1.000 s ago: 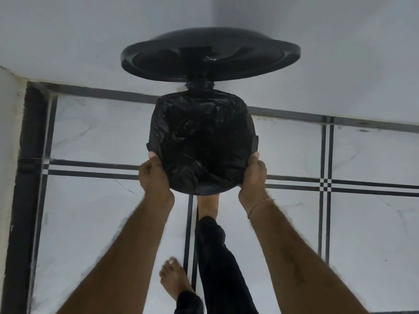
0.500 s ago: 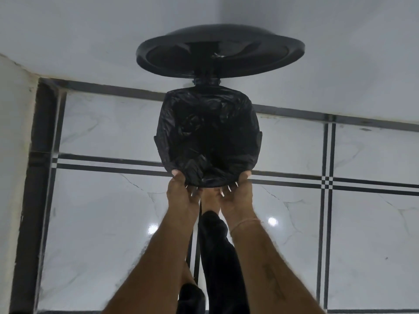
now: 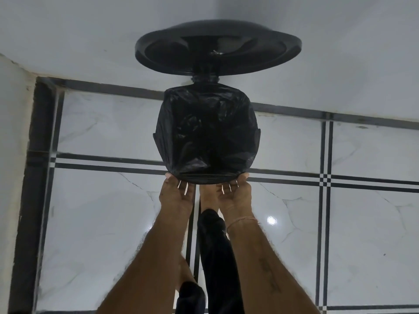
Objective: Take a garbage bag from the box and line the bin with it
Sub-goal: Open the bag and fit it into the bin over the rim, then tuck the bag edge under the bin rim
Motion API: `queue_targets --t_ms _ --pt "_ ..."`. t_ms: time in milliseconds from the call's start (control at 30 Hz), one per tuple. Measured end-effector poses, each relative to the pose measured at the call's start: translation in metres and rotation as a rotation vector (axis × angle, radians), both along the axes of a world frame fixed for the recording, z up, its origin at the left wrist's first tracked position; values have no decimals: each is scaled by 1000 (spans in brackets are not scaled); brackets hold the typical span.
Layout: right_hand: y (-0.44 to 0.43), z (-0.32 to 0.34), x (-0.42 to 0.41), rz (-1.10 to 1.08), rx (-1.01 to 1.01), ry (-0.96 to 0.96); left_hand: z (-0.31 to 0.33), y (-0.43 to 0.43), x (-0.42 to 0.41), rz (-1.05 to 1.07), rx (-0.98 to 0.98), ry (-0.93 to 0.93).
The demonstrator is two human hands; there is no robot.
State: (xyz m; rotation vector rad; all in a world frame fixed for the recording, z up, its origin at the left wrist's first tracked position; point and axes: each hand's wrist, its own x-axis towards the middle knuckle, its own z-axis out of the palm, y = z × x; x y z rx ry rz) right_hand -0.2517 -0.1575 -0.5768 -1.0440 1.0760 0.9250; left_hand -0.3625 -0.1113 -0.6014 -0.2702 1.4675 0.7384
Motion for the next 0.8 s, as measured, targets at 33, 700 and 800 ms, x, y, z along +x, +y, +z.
queue_targets --t_ms 33,700,800 --pt "1 3 1 -9 -10 1 -1 1 1 18 -22 -13" --pt "105 112 103 649 -72 -958 152 126 32 -355 536 453" --pt "126 147 117 878 -36 -1000 180 152 39 -503 613 271"
